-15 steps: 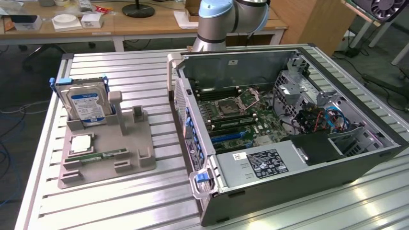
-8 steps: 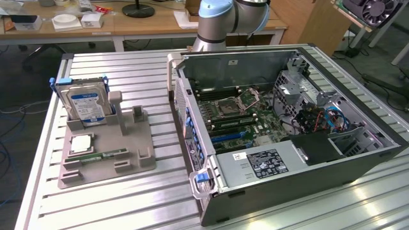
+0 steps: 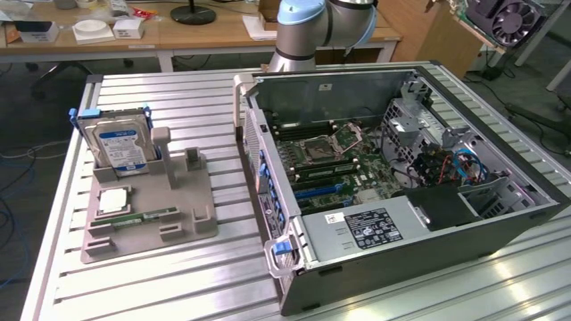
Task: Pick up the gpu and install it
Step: 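Pick up the gpu and move the gpu toward the slot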
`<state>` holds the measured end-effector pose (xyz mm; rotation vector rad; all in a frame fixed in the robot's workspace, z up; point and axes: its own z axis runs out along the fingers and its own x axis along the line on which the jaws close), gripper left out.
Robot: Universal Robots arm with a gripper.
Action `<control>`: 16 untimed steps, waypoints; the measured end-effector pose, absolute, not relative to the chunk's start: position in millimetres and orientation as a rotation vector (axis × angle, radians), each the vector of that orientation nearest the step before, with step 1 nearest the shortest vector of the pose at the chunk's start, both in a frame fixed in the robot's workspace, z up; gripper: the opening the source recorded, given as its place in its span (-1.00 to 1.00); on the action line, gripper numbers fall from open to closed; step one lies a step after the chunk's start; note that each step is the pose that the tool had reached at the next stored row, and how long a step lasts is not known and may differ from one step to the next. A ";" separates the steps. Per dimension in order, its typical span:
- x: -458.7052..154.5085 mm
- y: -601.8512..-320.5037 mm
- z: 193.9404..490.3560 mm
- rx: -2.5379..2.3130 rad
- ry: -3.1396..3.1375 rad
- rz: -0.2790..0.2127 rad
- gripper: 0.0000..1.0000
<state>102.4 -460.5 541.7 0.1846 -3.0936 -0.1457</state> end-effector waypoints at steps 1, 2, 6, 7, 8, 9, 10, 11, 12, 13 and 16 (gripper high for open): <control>100.8 -460.5 540.4 0.186 -3.093 -0.146 -0.46; 99.5 -460.6 539.2 0.188 -3.092 -0.145 -0.46; 93.0 -460.9 533.4 0.197 -3.090 -0.145 -0.46; 91.0 -460.9 531.9 0.199 -3.090 -0.145 -0.46; 89.0 -461.0 530.4 0.201 -3.090 -0.145 -0.46; 87.0 -461.0 528.9 0.203 -3.089 -0.145 -0.46; 84.9 -461.1 527.4 0.205 -3.089 -0.145 -0.46; 83.1 -461.1 526.0 0.207 -3.089 -0.145 -0.46; 81.4 -461.2 524.5 0.209 -3.088 -0.145 -0.46; 79.6 -461.2 523.0 0.211 -3.088 -0.145 -0.46; 74.7 -461.4 518.8 0.218 -3.087 -0.145 -0.46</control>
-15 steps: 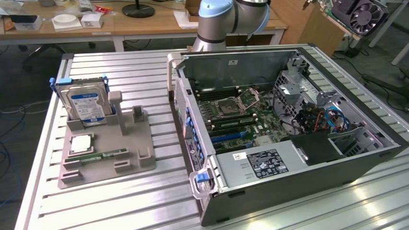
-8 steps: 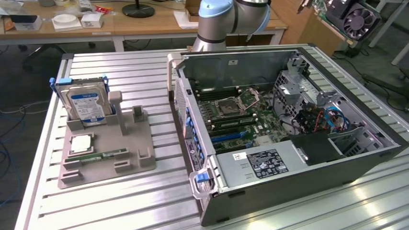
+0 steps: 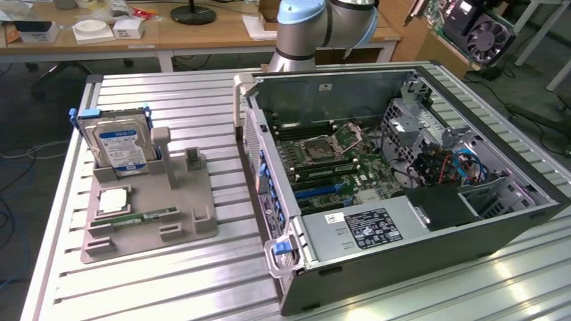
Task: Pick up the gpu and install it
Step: 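Pick up the gpu and move the gpu toward the slot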
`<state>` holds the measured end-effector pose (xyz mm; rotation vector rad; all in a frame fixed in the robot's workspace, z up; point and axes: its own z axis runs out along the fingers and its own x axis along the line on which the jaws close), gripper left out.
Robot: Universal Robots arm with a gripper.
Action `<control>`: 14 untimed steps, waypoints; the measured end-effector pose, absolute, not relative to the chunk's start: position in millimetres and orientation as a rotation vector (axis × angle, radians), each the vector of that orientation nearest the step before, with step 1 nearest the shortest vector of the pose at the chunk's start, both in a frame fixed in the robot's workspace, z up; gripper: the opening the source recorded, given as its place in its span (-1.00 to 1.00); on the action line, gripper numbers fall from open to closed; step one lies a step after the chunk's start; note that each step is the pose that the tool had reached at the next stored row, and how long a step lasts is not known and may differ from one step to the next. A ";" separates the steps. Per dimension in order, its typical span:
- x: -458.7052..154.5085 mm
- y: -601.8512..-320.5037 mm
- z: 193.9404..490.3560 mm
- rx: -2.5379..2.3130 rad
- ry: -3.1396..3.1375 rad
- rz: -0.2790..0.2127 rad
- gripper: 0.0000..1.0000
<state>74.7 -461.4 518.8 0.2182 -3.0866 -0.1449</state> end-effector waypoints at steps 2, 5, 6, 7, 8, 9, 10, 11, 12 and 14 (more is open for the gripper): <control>71.3 -461.6 515.8 0.223 -3.086 -0.145 -0.46; 66.7 -461.8 511.2 0.230 -3.084 -0.145 -0.46; 65.3 -461.9 509.7 0.233 -3.083 -0.145 -0.46; 63.8 -462.0 508.2 0.235 -3.083 -0.145 -0.46; 62.1 -462.1 506.4 0.238 -3.082 -0.144 -0.46; 60.4 -462.2 504.7 0.240 -3.082 -0.145 -0.46; 59.2 -462.3 503.0 0.243 -3.082 -0.145 -0.46; 58.4 -462.5 501.5 0.247 -3.081 -0.145 -0.46; 58.2 -462.6 500.2 0.255 -3.079 -0.144 -0.46; 58.0 -462.9 497.5 0.281 -3.073 -0.144 -0.46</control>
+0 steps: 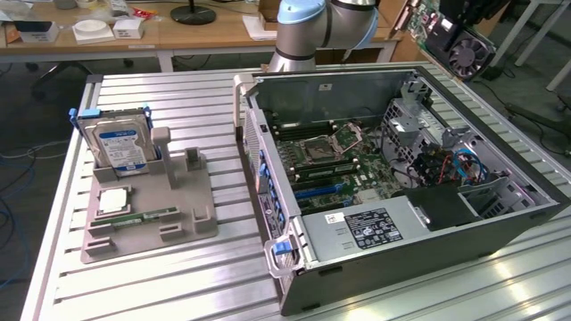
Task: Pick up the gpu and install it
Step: 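Pick up the gpu and move the gpu toward the slot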
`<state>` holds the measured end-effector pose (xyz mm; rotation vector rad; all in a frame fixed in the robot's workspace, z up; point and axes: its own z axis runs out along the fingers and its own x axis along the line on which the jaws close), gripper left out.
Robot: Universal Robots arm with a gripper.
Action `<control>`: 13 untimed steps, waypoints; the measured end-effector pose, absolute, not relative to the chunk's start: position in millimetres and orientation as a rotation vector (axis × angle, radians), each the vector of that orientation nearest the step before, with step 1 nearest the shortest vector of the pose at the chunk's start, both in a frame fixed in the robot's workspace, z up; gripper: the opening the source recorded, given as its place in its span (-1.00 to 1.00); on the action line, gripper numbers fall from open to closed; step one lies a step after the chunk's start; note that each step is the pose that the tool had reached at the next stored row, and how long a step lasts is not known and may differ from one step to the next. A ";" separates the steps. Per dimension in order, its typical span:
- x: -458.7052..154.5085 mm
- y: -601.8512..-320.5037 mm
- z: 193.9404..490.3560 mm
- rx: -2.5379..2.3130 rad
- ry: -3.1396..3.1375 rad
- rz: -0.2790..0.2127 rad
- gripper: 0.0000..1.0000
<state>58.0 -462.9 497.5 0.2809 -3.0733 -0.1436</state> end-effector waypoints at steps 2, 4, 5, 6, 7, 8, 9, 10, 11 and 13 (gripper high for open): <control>56.3 -463.0 494.1 0.299 -3.070 -0.143 -0.46; 52.1 -463.0 490.4 0.294 -3.071 -0.143 -0.46; 51.7 -462.9 488.6 0.276 -3.073 -0.142 -0.46; 51.6 -462.8 486.6 0.254 -3.076 -0.142 -0.46; 51.5 -462.8 484.8 0.232 -3.078 -0.142 -0.46; 51.5 -462.8 483.1 0.208 -3.081 -0.142 -0.46; 51.5 -462.7 481.5 0.183 -3.084 -0.142 -0.46; 51.4 -462.7 479.8 0.158 -3.086 -0.142 -0.46; 51.4 -462.7 478.3 0.133 -3.089 -0.142 -0.46; 51.4 -462.7 475.5 0.088 -3.093 -0.141 -0.46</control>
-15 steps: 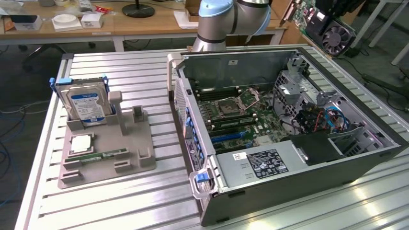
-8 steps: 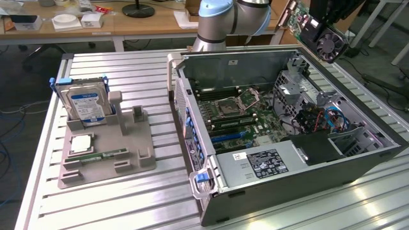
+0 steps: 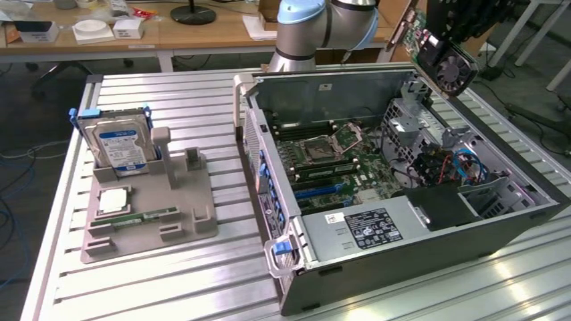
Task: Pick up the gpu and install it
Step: 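Pick up the gpu and move the gpu toward the slot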
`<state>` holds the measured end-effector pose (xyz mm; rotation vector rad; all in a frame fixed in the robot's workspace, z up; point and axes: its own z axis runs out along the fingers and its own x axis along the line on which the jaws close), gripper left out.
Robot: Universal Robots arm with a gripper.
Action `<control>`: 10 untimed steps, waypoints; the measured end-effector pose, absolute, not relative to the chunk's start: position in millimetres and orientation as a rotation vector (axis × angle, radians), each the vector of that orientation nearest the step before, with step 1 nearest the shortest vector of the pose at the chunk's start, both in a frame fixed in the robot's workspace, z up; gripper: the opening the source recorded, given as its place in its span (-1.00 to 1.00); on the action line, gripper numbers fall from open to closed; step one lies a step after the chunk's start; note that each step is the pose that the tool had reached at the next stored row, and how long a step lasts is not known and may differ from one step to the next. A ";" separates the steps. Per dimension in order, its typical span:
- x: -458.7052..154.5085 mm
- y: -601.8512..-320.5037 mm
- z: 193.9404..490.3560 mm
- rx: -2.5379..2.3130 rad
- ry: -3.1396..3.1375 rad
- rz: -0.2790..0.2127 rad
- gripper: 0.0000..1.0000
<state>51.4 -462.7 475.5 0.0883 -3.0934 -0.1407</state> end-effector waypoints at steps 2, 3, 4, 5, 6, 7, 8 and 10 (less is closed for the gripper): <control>51.3 -462.7 473.3 0.060 -3.098 -0.138 -0.46; 51.4 -462.7 472.4 0.050 -3.102 -0.137 -0.46; 51.4 -462.7 471.6 0.042 -3.105 -0.134 -0.46; 51.4 -462.7 470.9 0.032 -3.110 -0.131 -0.46; 51.4 -462.7 470.3 0.024 -3.116 -0.127 -0.46; 51.4 -462.7 469.8 0.016 -3.121 -0.123 -0.46; 51.4 -462.7 469.2 0.009 -3.127 -0.119 -0.46; 51.4 -462.7 467.8 -0.006 -3.136 -0.113 -0.46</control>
